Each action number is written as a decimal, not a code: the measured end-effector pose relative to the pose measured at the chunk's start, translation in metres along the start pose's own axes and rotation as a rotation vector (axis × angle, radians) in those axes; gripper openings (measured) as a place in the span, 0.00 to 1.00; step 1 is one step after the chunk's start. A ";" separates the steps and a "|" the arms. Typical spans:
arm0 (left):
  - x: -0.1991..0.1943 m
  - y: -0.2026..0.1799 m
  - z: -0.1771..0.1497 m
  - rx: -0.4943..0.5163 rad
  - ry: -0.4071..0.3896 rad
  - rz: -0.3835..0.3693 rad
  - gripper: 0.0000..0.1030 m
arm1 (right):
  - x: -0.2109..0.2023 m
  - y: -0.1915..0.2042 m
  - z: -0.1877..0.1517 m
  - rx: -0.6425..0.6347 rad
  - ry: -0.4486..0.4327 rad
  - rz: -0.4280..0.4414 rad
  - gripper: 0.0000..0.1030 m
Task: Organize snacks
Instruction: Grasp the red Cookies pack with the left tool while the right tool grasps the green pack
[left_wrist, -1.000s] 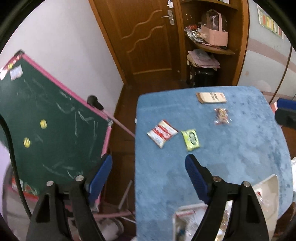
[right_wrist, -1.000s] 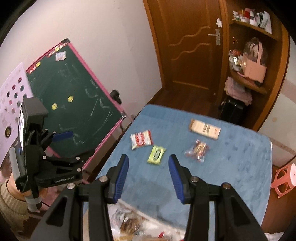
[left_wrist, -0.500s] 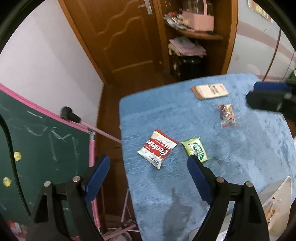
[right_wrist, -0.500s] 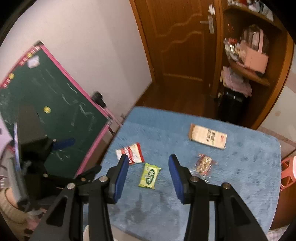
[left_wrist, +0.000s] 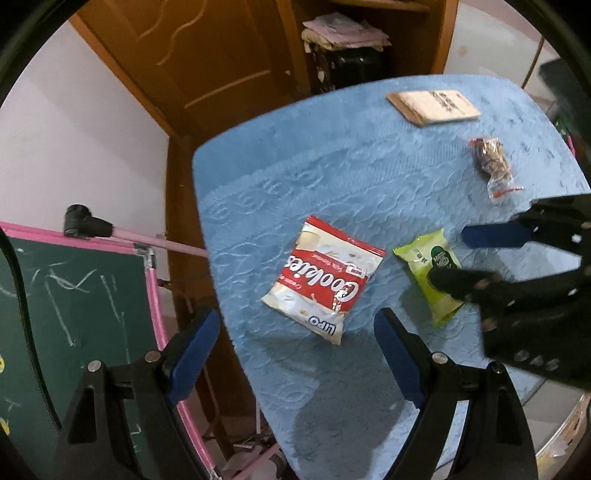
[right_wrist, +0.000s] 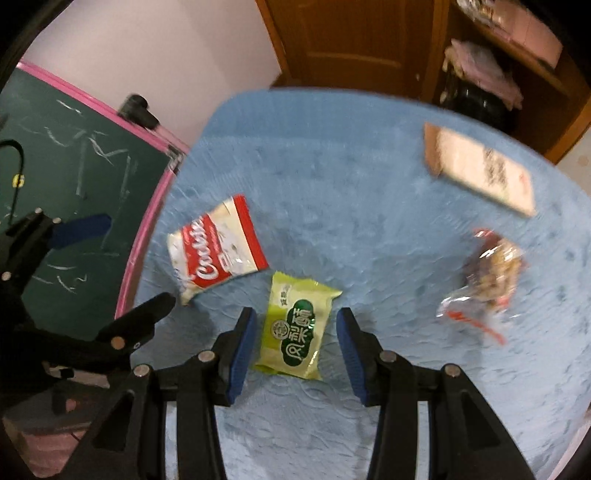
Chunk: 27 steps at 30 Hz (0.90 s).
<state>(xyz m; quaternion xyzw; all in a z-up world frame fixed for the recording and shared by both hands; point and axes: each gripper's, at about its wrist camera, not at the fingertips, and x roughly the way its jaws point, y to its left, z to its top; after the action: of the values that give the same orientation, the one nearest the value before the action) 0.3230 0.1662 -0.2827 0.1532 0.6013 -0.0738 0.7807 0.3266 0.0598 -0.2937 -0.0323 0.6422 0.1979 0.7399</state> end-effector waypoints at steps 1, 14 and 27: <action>0.005 -0.001 0.001 0.008 0.004 -0.001 0.82 | 0.007 0.000 0.000 0.006 0.018 -0.011 0.44; 0.035 0.001 0.014 0.028 0.032 -0.058 0.82 | 0.014 -0.014 -0.014 -0.003 0.052 0.015 0.34; 0.076 0.015 0.028 -0.084 0.114 -0.137 0.82 | 0.009 -0.031 -0.016 0.001 0.046 -0.029 0.35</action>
<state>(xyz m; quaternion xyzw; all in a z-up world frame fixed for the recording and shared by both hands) 0.3737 0.1762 -0.3469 0.0827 0.6564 -0.0928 0.7441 0.3229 0.0286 -0.3114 -0.0458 0.6585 0.1860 0.7278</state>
